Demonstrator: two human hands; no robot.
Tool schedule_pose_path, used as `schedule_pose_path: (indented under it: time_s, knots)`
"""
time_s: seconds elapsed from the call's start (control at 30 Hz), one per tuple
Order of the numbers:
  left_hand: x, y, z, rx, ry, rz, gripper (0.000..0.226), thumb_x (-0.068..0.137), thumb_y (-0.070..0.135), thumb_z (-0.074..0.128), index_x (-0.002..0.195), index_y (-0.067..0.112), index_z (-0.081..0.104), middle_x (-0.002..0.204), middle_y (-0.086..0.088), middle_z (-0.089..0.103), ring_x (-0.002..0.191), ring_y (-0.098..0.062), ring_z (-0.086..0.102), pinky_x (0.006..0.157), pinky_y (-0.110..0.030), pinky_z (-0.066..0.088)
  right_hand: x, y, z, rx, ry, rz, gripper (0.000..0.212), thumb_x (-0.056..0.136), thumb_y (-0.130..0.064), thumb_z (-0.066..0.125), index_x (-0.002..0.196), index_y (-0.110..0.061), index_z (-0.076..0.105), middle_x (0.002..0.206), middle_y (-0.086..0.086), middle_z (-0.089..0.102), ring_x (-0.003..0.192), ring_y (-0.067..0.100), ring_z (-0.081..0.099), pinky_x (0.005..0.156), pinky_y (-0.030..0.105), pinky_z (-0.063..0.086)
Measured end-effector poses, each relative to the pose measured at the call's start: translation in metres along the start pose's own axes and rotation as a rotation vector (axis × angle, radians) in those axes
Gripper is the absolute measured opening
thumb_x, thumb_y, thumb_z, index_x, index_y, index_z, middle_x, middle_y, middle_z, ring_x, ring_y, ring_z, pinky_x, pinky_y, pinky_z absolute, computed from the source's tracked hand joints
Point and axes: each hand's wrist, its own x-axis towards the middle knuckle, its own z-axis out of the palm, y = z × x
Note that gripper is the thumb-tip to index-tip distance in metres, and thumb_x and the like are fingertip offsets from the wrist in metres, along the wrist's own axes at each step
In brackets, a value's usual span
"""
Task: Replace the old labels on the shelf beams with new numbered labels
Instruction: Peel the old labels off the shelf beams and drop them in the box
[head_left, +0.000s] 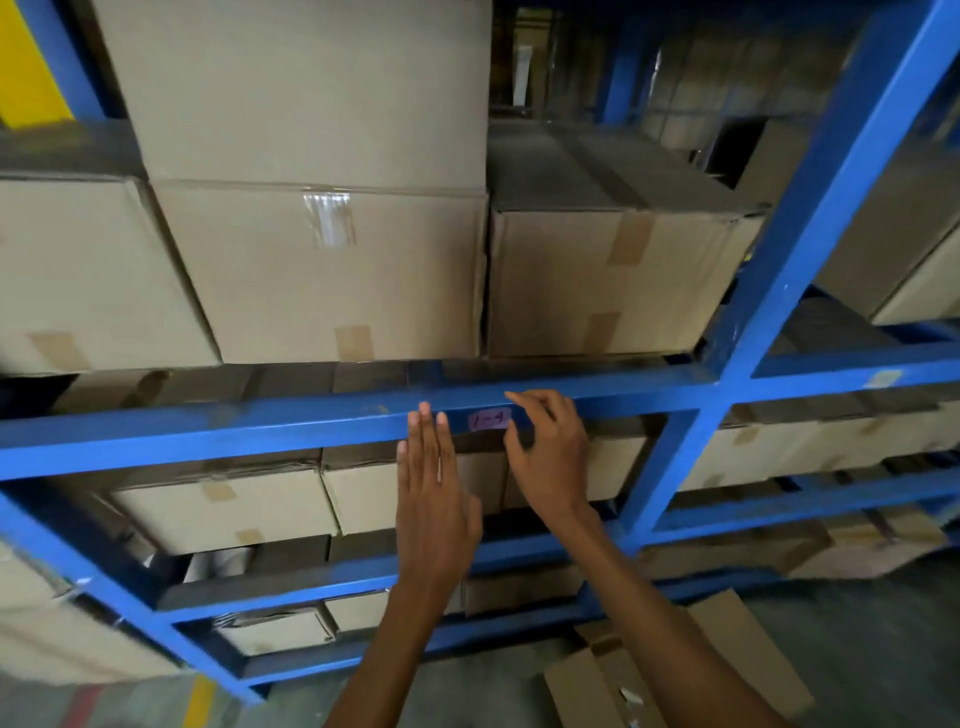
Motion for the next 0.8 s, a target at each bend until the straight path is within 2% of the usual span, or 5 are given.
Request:
schedule_pose_path:
  time_s: [0.2, 0.4, 0.57, 0.7, 0.8]
  knots:
    - [0.022, -0.018, 0.019, 0.041, -0.067, -0.05, 0.097, 0.086, 0.01, 0.059, 0.161, 0.0, -0.001, 0.171, -0.017, -0.014, 0.159, -0.031, -0.015, 0.131, -0.051, 0.007, -0.006, 0.008, 0.029, 0.018, 0.047, 0.147, 0.021, 0.087, -0.018, 0.073, 0.109, -0.018, 0.071, 0.106, -0.001, 0.07, 0.098, 0.015, 0.063, 0.083, 0.031, 0.055]
    - [0.031, -0.028, 0.036, 0.095, -0.041, -0.061, 0.104, 0.08, 0.011, 0.065, 0.161, -0.002, 0.002, 0.171, -0.021, -0.006, 0.159, -0.035, -0.007, 0.129, -0.055, 0.014, -0.015, 0.015, 0.05, 0.13, 0.104, 0.448, 0.013, 0.086, -0.023, 0.076, 0.097, -0.023, 0.071, 0.091, -0.009, 0.07, 0.07, -0.007, 0.055, 0.065, -0.003, 0.037]
    - [0.029, -0.034, 0.046, 0.2, -0.04, -0.066, 0.106, 0.08, 0.017, 0.069, 0.161, -0.002, 0.003, 0.17, -0.023, -0.004, 0.158, -0.036, -0.004, 0.128, -0.058, 0.015, -0.012, 0.016, 0.058, 0.27, 0.108, 0.552, 0.006, 0.087, -0.025, 0.076, 0.091, -0.025, 0.071, 0.078, -0.017, 0.066, 0.064, -0.01, 0.062, 0.058, 0.0, 0.043]
    - [0.028, -0.037, 0.051, 0.221, -0.027, -0.058, 0.105, 0.081, 0.016, 0.068, 0.16, 0.0, 0.001, 0.169, -0.022, -0.005, 0.158, -0.036, -0.003, 0.128, -0.058, 0.015, -0.009, 0.012, 0.061, 0.345, 0.136, 0.606, 0.017, 0.087, -0.021, 0.076, 0.086, -0.034, 0.065, 0.073, -0.028, 0.059, 0.08, -0.025, 0.058, 0.065, -0.006, 0.041]
    - [0.028, -0.035, 0.052, 0.221, -0.02, -0.066, 0.105, 0.081, 0.016, 0.068, 0.16, 0.0, 0.0, 0.169, -0.022, -0.005, 0.158, -0.036, -0.004, 0.129, -0.057, 0.014, -0.003, 0.013, 0.063, 0.429, 0.111, 0.69, 0.014, 0.087, -0.023, 0.077, 0.081, -0.031, 0.067, 0.075, -0.019, 0.067, 0.078, -0.012, 0.066, 0.069, 0.008, 0.051]
